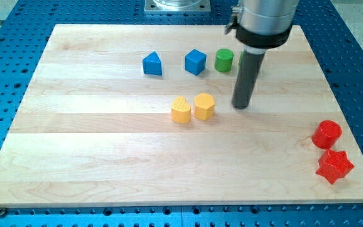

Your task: Place green blocks in a diagonal line

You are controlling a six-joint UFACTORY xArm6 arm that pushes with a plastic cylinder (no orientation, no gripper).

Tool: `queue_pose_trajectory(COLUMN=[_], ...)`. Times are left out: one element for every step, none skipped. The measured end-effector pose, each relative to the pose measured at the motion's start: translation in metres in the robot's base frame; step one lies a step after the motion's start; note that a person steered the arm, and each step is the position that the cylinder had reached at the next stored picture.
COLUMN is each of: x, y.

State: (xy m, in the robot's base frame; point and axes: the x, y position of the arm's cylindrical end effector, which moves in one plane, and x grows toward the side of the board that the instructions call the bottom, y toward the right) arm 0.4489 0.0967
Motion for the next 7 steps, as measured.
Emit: queue_pose_trajectory(x=[0.011,0.009,-0.011,-0.074,-0.122,-0.141,-0.081], y=[-0.020,-0.032,-0.054,-0.040,-0.008,0.020,0.036])
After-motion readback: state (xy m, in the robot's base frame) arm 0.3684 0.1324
